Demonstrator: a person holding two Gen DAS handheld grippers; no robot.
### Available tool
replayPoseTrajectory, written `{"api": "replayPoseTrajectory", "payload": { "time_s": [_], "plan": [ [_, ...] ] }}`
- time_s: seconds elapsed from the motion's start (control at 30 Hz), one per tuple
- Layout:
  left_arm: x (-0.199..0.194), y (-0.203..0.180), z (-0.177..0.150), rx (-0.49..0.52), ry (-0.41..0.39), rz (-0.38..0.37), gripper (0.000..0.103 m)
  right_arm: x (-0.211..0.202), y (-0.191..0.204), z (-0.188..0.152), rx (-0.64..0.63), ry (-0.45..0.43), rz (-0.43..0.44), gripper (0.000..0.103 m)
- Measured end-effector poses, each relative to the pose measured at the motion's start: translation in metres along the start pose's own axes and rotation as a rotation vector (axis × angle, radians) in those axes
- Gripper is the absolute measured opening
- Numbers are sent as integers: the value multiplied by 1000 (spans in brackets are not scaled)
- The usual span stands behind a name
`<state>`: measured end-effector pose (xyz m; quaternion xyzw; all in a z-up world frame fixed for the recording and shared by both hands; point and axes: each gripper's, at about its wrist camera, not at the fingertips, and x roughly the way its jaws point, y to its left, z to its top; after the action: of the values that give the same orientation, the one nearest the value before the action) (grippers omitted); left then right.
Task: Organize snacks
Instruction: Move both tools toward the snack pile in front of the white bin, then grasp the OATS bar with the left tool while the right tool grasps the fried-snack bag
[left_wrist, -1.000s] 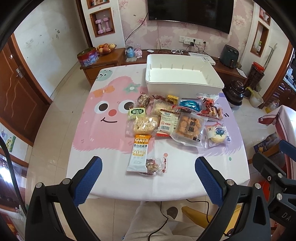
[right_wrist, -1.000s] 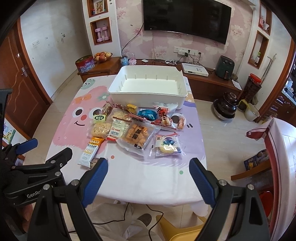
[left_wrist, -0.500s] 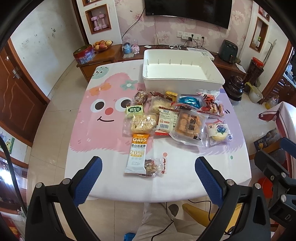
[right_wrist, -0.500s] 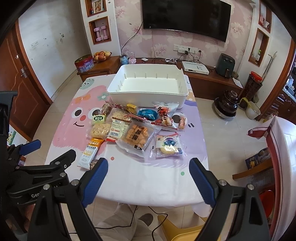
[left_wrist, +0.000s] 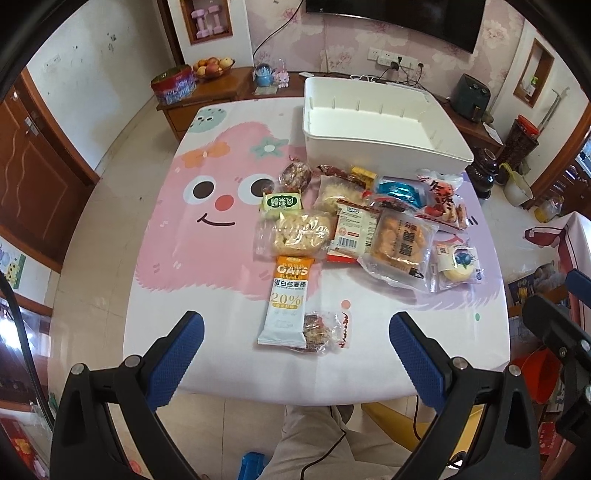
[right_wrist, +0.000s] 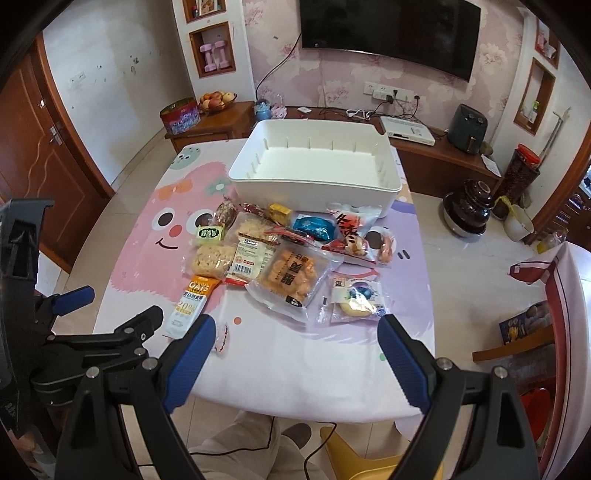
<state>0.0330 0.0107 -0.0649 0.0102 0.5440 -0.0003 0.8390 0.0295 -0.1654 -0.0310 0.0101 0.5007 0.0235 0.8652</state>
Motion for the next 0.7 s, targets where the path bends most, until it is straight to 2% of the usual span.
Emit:
{"api": "replayPoseTrajectory", "payload": {
  "time_s": [0.4,0.6,0.7],
  "plan": [
    [33,0,19,21,76,-9,100,30,-1,25,5,37,13,90],
    [69,17,29,-19,153,-48,100,66,-14,38,79,96,50,90],
    [92,29,28,-41,179,-39,100,88,-22,42,126,138,75,90]
  ]
}}
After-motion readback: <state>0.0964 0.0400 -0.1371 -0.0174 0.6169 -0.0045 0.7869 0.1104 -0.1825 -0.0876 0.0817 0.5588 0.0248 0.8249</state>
